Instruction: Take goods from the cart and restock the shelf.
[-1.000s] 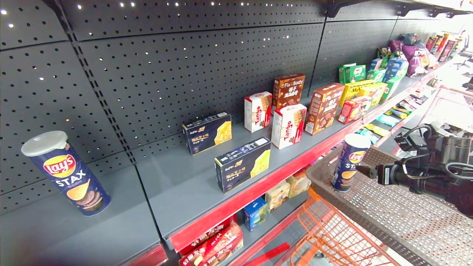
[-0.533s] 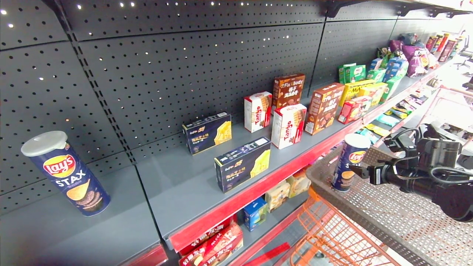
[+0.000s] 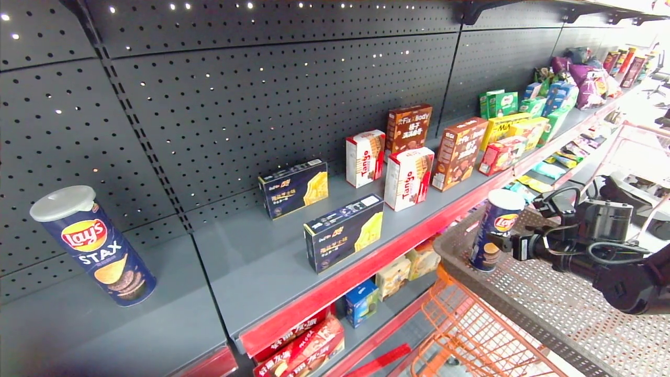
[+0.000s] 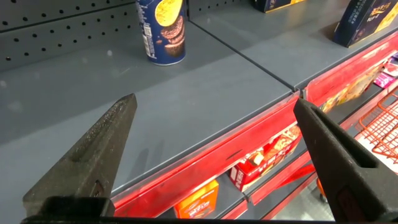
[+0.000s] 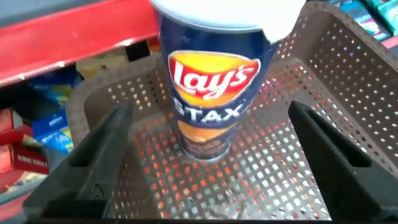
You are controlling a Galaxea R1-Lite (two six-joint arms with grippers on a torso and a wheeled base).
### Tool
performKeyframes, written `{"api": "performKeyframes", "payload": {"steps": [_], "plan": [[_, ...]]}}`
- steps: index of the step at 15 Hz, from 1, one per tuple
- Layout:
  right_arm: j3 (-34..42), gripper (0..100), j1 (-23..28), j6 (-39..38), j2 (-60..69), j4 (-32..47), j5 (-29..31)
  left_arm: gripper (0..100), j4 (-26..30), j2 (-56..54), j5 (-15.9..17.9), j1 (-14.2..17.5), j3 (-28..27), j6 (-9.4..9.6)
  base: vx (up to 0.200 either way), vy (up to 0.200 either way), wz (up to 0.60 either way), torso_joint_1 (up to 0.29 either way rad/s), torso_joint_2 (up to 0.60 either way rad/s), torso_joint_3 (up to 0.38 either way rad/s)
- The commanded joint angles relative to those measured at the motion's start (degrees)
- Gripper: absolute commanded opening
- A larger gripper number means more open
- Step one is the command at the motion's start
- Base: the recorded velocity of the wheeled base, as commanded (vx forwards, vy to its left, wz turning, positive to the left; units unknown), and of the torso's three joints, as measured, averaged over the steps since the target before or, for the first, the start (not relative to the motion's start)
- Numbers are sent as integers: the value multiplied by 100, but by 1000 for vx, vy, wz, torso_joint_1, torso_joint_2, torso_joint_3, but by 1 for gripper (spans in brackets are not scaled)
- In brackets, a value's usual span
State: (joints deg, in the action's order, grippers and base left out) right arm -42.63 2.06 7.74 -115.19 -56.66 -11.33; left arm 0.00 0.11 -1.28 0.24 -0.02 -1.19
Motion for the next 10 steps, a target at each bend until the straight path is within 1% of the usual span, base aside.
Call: {"api": "performKeyframes", "payload": {"steps": [1,2,5,10], "plan": [[-8,100,-109,-168,-179,-249,-1,100,0,7,-4,2,2,-4,0,0,0,0,0,0],[-8,100,-171,-273,-267,-389,-1,100,0,-2,-4,2,2,-4,0,0,0,0,0,0],[-26,100,-206,-308,-311,-495,-1,100,0,-2,-4,2,2,-4,0,0,0,0,0,0],[-88,100,-101,-308,-329,-513,-10,100,0,-2,-4,2,-6,-4,0,0,0,0,0,0]]}}
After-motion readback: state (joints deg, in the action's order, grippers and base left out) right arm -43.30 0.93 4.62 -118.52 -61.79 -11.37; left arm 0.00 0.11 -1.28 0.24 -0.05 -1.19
